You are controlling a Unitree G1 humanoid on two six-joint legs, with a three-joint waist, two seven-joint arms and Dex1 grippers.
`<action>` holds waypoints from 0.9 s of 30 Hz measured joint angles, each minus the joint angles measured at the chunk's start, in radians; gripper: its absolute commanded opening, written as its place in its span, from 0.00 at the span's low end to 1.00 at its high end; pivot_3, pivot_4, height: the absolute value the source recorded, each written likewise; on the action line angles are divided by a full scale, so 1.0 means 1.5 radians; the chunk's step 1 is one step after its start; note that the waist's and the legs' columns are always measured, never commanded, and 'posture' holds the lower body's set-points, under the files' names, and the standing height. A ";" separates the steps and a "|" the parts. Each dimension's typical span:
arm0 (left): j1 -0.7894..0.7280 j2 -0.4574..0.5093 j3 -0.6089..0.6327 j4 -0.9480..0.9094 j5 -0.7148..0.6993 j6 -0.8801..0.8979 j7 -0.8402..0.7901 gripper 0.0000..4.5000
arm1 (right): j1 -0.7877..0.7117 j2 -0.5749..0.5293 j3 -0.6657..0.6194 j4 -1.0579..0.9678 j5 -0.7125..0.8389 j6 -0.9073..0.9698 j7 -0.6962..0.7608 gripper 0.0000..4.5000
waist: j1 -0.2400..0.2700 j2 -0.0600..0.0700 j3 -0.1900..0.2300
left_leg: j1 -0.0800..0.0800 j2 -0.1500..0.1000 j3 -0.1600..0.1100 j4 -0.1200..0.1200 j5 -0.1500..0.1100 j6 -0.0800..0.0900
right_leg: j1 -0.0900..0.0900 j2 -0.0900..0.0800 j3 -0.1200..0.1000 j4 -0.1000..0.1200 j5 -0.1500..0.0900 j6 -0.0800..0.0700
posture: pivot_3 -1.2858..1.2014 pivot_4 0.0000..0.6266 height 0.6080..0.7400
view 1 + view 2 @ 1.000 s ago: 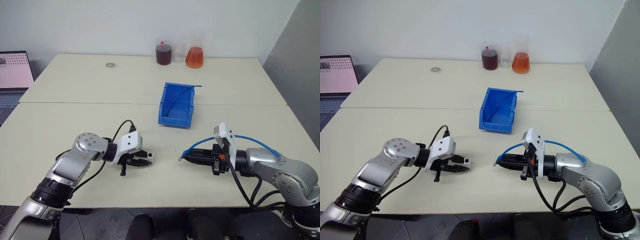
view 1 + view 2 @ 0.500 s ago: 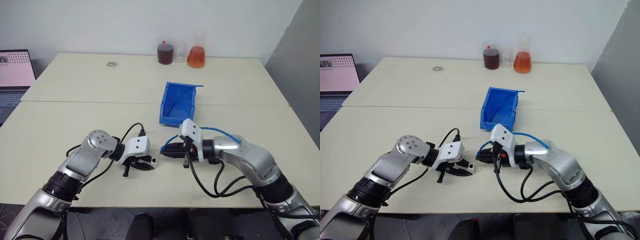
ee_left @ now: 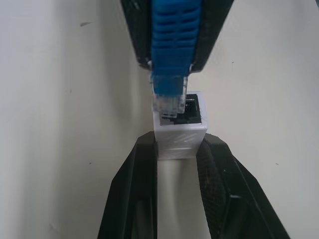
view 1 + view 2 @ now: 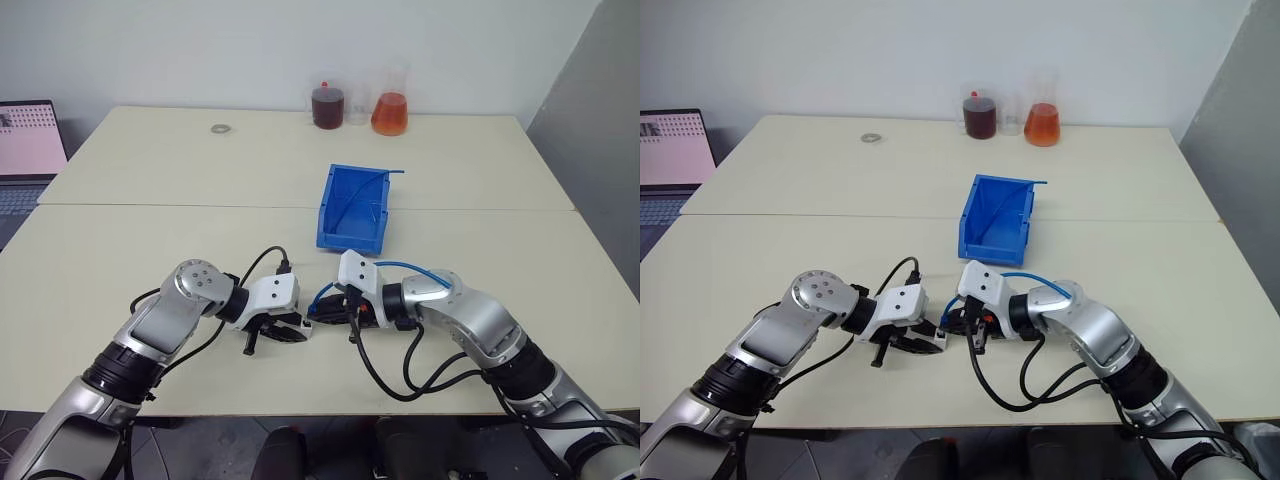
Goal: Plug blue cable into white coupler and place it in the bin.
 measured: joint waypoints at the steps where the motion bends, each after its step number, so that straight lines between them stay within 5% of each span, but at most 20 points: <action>1: 0.000 0.000 0.000 0.000 0.000 0.000 0.000 0.17 | 0.000 0.000 0.000 0.002 -0.003 -0.003 0.001 0.04 | 0.000 0.000 0.000 | 0.000 0.000 0.000 0.000 0.000 0.000 | 0.000 0.000 0.000 0.000 0.000 0.000 | 0.52 0.24 1.00; 27: 0.003 -0.011 0.004 0.003 0.012 0.011 0.013 0.17 | -0.001 0.006 0.012 0.005 -0.060 -0.020 0.036 0.04 | 0.000 0.000 -0.003 | 0.002 0.000 0.000 0.001 0.000 0.000 | 0.002 0.000 -0.001 0.001 0.000 0.000 | 0.52 0.24 1.00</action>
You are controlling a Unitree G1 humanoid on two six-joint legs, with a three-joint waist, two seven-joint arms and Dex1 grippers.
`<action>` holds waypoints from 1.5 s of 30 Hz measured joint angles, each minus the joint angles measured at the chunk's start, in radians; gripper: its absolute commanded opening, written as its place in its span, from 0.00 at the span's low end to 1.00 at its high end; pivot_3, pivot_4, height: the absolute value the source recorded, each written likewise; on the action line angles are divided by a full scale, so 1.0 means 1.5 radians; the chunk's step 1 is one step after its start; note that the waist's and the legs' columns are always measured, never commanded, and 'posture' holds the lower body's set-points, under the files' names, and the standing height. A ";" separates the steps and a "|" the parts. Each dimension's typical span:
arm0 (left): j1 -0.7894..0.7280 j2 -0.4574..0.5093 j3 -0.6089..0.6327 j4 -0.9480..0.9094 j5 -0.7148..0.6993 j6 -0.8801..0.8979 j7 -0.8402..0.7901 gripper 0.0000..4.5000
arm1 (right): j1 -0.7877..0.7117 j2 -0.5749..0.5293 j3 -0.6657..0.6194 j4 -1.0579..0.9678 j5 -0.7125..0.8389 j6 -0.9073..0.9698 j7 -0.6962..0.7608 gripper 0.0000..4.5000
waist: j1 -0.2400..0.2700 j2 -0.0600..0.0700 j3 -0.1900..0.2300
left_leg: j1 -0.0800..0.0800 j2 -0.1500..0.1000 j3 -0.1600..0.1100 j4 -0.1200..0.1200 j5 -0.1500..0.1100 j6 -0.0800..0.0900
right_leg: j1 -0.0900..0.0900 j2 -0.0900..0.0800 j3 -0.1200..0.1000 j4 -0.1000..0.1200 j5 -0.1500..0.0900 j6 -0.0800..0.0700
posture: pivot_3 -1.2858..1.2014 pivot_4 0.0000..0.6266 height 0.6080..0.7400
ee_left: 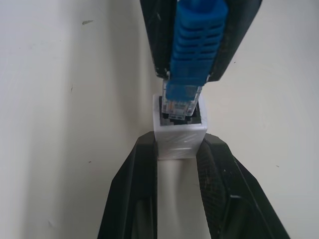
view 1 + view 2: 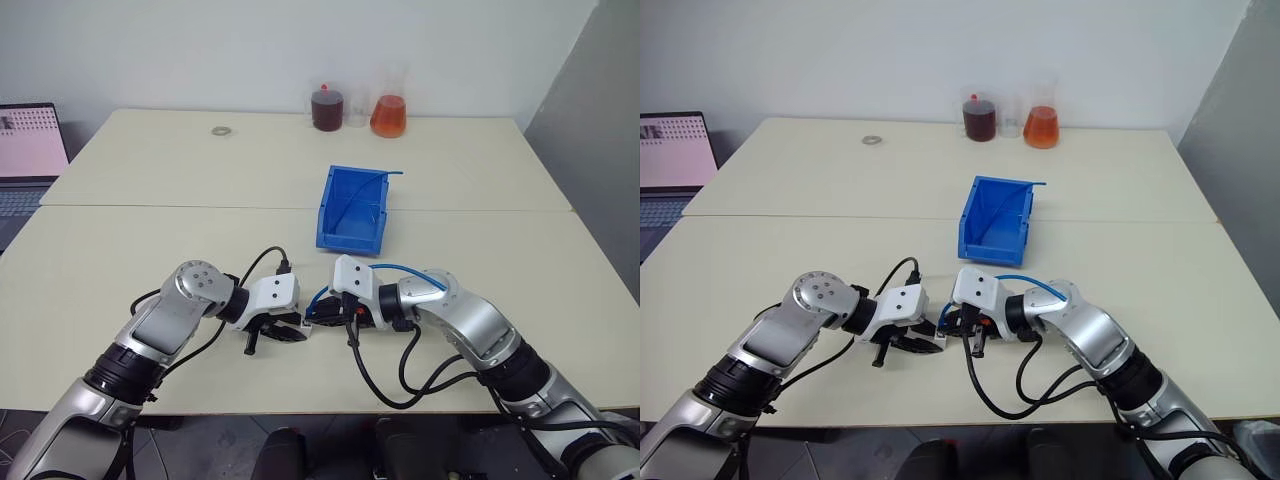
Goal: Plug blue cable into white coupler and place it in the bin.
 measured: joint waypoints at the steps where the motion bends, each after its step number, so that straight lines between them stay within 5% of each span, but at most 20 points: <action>1: 0.000 -0.001 0.000 0.000 0.000 0.000 0.001 0.17 | 0.000 -0.001 0.000 -0.001 -0.001 0.000 0.002 0.04 | 0.000 0.000 0.000 | 0.000 0.000 0.000 0.000 0.000 0.000 | 0.001 0.000 0.000 0.000 0.000 0.000 | 0.52 0.24 1.00; 45: 0.028 -0.022 0.005 0.015 0.015 0.002 0.025 0.17 | -0.086 0.053 0.074 0.097 -0.109 0.004 0.108 0.03 | -0.001 0.008 -0.019 | 0.010 0.000 0.001 -0.002 0.000 0.000 | 0.008 0.000 0.001 -0.001 -0.001 0.000 | 0.52 0.24 1.00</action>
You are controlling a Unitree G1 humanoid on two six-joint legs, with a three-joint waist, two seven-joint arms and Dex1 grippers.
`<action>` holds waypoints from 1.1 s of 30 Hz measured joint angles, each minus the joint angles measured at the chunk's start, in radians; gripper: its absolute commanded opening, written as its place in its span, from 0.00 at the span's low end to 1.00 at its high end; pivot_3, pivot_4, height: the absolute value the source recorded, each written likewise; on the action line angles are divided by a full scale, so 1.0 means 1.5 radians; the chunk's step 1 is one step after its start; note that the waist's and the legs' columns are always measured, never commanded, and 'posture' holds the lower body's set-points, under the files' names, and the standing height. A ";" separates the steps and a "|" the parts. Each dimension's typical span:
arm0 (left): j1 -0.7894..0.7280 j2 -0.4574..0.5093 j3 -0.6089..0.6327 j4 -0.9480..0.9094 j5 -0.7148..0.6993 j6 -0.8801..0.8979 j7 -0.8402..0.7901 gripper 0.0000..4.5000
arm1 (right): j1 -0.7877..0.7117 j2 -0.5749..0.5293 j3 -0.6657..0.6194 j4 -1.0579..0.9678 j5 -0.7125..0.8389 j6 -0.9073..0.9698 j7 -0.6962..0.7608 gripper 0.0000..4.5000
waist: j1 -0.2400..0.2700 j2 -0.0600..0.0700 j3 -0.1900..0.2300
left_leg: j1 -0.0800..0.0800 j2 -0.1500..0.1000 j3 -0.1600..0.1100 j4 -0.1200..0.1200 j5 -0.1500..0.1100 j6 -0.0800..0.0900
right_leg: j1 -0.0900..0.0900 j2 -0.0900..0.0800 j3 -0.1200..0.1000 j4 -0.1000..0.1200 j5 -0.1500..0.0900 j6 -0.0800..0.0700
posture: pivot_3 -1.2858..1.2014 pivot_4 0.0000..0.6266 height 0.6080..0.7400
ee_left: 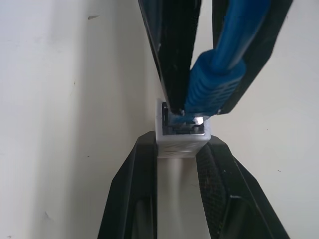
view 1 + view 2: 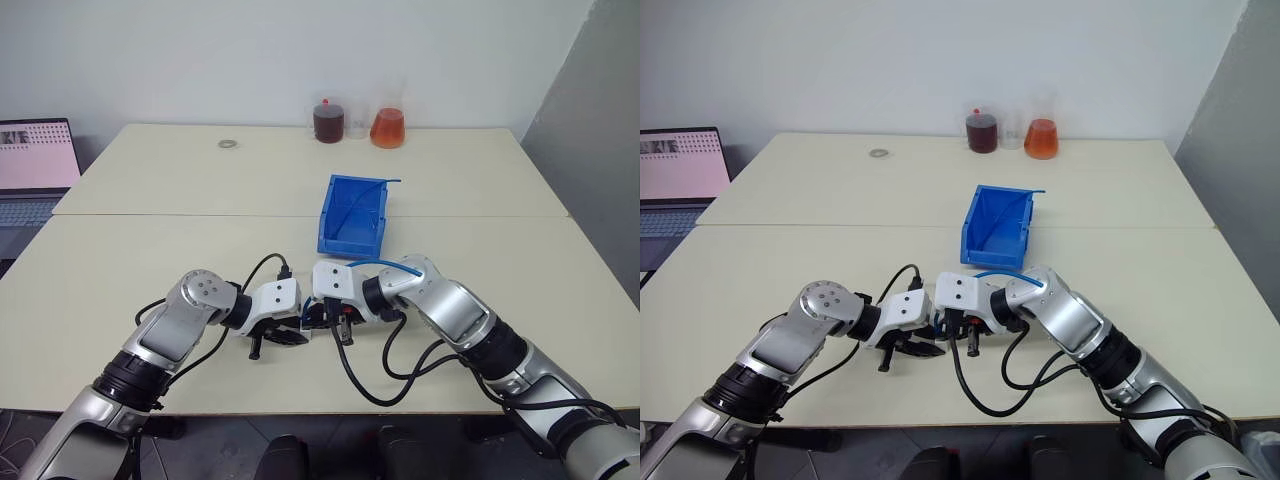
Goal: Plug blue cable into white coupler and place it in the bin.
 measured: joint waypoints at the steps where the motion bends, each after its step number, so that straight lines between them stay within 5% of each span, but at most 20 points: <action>1: 0.001 0.000 0.000 0.000 0.002 0.001 0.000 0.17 | 0.000 0.006 0.001 0.003 -0.005 0.000 0.000 0.03 | 0.000 0.000 -0.002 | 0.000 0.000 0.000 0.000 0.000 0.000 | 0.000 0.000 0.000 0.000 0.000 0.000 | 0.52 0.24 1.00; 33: 0.074 -0.032 0.063 0.046 -0.022 -0.015 0.019 0.17 | 0.024 0.085 0.009 0.056 -0.116 -0.033 0.014 0.03 | -0.011 0.008 -0.018 | 0.023 0.001 -0.001 -0.013 -0.001 0.000 | 0.012 -0.001 0.002 -0.001 -0.009 -0.010 | 0.52 0.24 1.00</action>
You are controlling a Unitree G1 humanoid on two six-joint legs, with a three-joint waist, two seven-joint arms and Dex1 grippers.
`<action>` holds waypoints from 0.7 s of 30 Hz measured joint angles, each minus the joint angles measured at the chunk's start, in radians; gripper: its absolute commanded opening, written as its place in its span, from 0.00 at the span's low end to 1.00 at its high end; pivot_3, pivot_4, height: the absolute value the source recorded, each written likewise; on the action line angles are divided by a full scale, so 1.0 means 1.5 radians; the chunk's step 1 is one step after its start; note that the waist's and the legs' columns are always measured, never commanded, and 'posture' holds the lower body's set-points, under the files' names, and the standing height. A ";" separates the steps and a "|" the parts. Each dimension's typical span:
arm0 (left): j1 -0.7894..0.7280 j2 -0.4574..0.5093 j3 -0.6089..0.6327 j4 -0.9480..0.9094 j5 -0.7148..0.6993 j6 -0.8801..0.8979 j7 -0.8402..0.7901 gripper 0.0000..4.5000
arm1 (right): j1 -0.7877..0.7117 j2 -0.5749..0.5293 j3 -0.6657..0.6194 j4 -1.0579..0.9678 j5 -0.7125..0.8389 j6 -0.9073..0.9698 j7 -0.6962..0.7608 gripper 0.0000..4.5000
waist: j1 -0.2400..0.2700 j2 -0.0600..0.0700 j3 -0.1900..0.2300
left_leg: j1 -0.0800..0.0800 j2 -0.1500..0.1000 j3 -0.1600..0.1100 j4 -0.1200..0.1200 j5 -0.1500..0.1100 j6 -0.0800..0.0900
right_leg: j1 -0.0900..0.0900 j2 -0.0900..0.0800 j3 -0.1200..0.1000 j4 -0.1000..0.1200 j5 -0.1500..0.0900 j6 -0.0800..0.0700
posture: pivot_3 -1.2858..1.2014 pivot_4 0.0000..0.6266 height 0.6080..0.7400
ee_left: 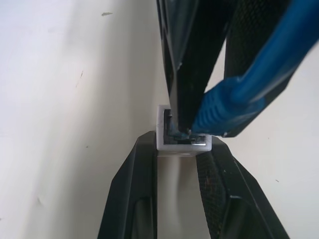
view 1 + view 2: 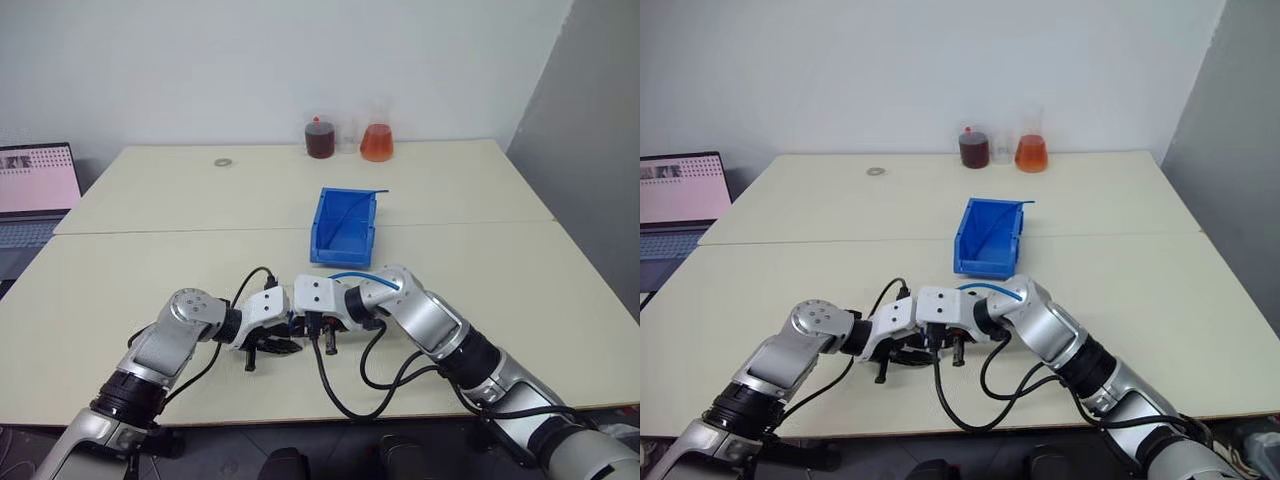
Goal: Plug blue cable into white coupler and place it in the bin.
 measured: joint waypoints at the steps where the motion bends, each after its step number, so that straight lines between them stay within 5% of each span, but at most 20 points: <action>1: 0.000 -0.001 0.000 0.001 -0.001 0.000 0.001 0.17 | 0.000 0.002 0.000 0.001 -0.003 0.000 0.000 0.03 | -0.001 0.000 -0.001 | 0.000 0.000 0.000 0.000 0.000 0.000 | 0.000 0.000 0.000 0.000 0.000 0.000 | 0.52 0.24 1.00; 21: 0.025 -0.009 0.021 0.040 -0.005 -0.056 0.002 0.17 | 0.006 0.028 -0.002 0.048 -0.017 -0.026 0.000 0.03 | -0.006 0.004 -0.007 | 0.002 0.001 -0.003 -0.003 -0.001 -0.001 | 0.000 -0.002 0.000 -0.001 -0.002 -0.002 | 0.52 0.24 1.00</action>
